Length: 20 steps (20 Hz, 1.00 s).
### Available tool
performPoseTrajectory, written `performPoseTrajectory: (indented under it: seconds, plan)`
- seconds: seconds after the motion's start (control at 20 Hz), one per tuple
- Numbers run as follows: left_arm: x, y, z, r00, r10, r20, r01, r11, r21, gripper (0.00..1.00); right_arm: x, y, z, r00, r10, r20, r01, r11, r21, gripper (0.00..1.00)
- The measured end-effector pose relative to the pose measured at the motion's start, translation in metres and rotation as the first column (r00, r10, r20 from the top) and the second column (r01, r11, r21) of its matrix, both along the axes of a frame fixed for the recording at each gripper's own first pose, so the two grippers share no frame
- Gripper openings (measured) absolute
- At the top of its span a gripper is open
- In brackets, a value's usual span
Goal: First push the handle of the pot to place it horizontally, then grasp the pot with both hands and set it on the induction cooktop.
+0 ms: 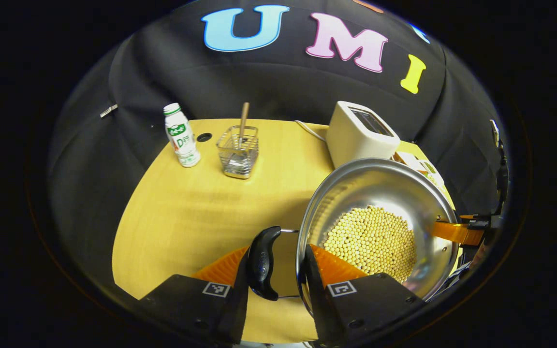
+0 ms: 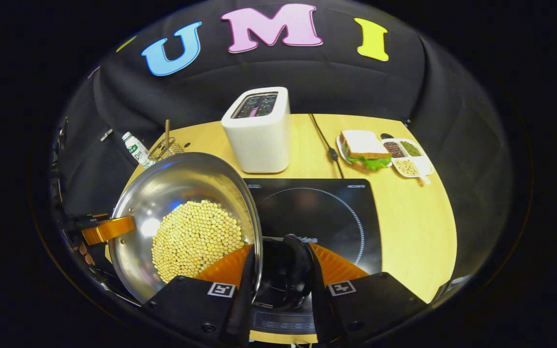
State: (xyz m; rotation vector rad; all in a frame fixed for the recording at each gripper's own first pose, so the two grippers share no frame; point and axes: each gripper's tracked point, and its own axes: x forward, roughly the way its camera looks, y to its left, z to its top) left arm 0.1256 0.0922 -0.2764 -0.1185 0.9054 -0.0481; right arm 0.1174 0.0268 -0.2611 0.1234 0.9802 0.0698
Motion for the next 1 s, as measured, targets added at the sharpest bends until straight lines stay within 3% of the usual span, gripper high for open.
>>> performPoseTrajectory:
  seconds: [0.55, 1.0]
  plan:
    - [0.025, -0.094, -0.007, 0.998, -0.055, -0.001, 0.055, 0.998, -0.007, 0.58, 0.004, -0.094, -0.017, 0.999, -0.045, -0.014, 0.045, 0.999, -0.006, 0.54]
    - [0.048, -0.132, -0.021, 0.997, -0.074, -0.001, 0.074, 0.997, -0.008, 0.58, 0.019, -0.132, -0.035, 0.998, -0.065, -0.018, 0.065, 0.998, -0.01, 0.54]
